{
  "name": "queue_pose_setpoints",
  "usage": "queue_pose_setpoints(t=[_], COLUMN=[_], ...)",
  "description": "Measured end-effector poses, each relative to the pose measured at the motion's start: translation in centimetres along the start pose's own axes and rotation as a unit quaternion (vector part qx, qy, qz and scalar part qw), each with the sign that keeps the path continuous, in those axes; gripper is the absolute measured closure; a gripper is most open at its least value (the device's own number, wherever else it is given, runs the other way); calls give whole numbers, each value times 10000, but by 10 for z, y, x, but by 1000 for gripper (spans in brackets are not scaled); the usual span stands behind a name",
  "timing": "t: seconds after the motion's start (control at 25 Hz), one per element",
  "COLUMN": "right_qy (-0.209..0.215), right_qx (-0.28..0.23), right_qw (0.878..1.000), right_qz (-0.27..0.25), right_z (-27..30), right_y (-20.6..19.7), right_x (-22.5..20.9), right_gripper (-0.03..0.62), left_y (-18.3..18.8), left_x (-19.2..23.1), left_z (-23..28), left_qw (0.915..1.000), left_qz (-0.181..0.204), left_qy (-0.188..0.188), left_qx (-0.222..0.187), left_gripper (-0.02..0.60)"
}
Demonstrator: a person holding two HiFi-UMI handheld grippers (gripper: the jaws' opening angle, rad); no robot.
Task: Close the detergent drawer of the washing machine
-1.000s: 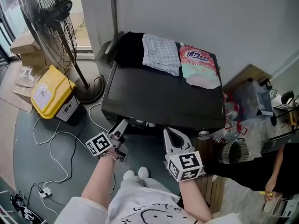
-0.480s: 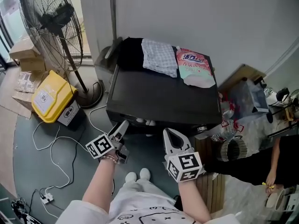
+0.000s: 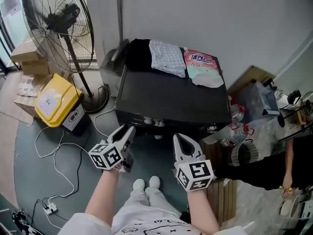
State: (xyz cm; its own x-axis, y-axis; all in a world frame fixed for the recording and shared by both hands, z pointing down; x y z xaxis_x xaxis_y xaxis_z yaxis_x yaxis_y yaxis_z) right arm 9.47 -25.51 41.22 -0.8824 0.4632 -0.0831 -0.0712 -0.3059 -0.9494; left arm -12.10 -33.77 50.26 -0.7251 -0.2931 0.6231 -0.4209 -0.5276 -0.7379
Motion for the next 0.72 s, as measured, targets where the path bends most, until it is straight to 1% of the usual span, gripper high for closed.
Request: queue_pose_setpoints(t=[0.04,0.12,0.16,0.24,0.4,0.6,0.72], right_qy=[-2,16,31,61,146,285,429], right_qx=[-37,-103,-130,-175,-305,-434,-512], right_qw=[10000,9999,9998,9996,9990,9976,9966], right_qz=[-34,-115,-156,-215,-303,-453,-490], right_z=[-2,-6,-8,-14,-28,-49,-64], right_y=[2,6,7,9,14,23,29], right_x=[2,8,11,15,21,23,27], right_gripper=[594,594,594,594,594,594,594], left_y=[4,14,19,24,30,37,41], left_x=[-4,-12,-16,-23,-38,-73,-96], left_z=[-5,-17,-23,-34,-55,-76,-92], left_qw=[9996,9959,9928,9869,9751,9543,9423], left_qz=[242,798,1055,1408,1933,2668,2993], left_qy=[48,177,230,313,508,651,726], left_qx=[-115,-391,-520,-720,-964,-1178,-1315], left_gripper=[437,534,552,564,565,565,565])
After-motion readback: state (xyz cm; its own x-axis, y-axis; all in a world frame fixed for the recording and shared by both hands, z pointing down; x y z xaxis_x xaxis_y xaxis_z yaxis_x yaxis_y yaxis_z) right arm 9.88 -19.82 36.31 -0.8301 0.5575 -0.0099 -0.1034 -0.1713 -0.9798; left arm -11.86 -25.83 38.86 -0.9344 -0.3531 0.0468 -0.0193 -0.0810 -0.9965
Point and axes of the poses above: the fingertips, and each gripper's own axes: z forward along the fingers, x to its left, y out of its top, the point moved 6 cm from there along -z, backward along the fingers, and after that the axes turned 12 degrees about y, right-handed, at the moved point
